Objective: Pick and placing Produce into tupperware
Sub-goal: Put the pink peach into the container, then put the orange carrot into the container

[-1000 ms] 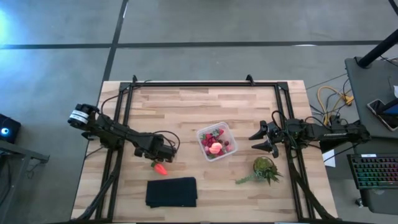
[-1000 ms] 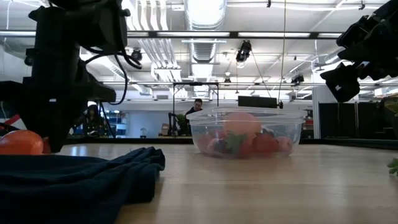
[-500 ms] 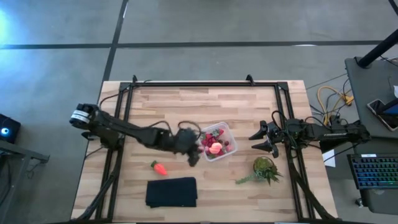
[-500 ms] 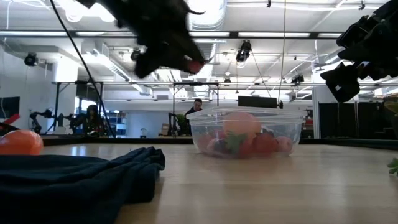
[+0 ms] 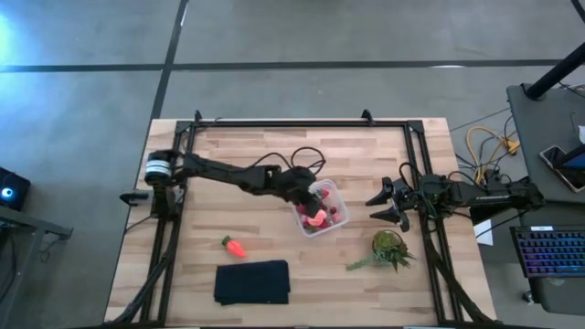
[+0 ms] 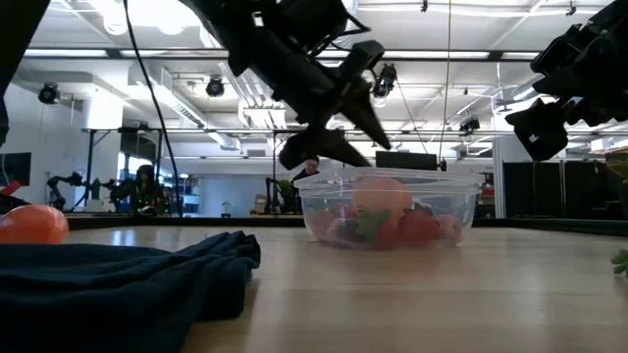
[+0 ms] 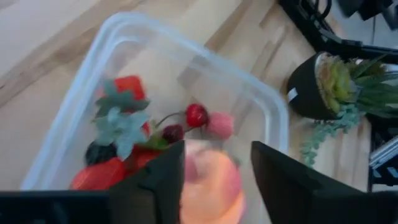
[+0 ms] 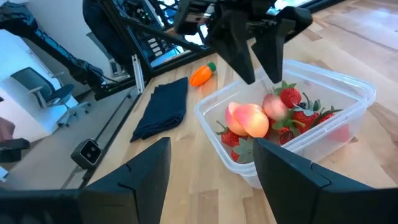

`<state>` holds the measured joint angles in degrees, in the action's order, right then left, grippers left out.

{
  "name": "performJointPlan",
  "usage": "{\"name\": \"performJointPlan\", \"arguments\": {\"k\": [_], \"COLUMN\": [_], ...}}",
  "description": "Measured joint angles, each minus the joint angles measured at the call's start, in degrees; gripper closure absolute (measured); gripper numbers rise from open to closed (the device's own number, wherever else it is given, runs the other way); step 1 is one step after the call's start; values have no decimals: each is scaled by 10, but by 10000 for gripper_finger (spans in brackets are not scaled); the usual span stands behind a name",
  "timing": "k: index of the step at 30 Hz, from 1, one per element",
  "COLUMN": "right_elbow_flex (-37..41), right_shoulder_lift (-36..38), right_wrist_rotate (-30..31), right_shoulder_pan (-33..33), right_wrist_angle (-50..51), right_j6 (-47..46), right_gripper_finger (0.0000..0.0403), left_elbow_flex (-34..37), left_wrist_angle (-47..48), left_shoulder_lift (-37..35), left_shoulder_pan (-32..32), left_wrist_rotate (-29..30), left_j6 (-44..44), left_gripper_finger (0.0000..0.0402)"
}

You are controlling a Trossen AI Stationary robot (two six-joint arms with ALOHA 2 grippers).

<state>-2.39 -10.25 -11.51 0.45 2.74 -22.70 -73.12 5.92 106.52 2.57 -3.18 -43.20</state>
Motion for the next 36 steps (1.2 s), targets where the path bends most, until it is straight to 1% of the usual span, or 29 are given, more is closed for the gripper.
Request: {"name": "performJointPlan", "arguments": {"k": [1, 3, 5, 6, 9, 12, 16, 19, 21, 25, 29, 33, 36], "right_elbow_flex": [0, 0, 0, 0, 0, 0, 0, 0, 0, 0, 0, 0, 0], "right_shoulder_lift": [0, 0, 0, 0, 0, 0, 0, 0, 0, 0, 0, 0, 0], "right_wrist_rotate": [0, 0, 0, 0, 0, 0, 0, 0, 0, 0, 0, 0, 0], "right_shoulder_pan": [0, 0, 0, 0, 0, 0, 0, 0, 0, 0, 0, 0, 0], "right_wrist_angle": [0, 0, 0, 0, 0, 0, -1, -1, 0, 0, 0, 0, 0], "right_j6": [0, 0, 0, 0, 0, 0, 0, 0, 0, 0, 0, 0, 0], "right_gripper_finger": [184, 184, 184, 184, 184, 184, 184, 184, 184, 184, 184, 184, 184], "left_elbow_flex": [-9, -21, -36, -43, -49, -43, -28, -4, 17, 62, 94, 117, 119], "left_wrist_angle": [4, 41, 102, 147, 285, 415, 515, 525, 522, 520, 515, 516, 513], "left_shoulder_lift": [4, 3, -5, -14, -52, -99, -166, -202, -219, -231, -222, -205, -191], "left_shoulder_pan": [0, 0, 0, 0, -11, -48, -120, -181, -218, -267, -292, -293, -293], "left_wrist_rotate": [-1, -6, -6, -6, -8, -9, -9, -7, 4, 23, 23, 22, 23], "left_j6": [0, 1, 1, 4, 58, 131, 199, 226, 229, 226, 226, 226, 226], "left_gripper_finger": [225, 198, 177, 170, 163, 162, 162, 162, 162, 162, 162, 162, 161]}}
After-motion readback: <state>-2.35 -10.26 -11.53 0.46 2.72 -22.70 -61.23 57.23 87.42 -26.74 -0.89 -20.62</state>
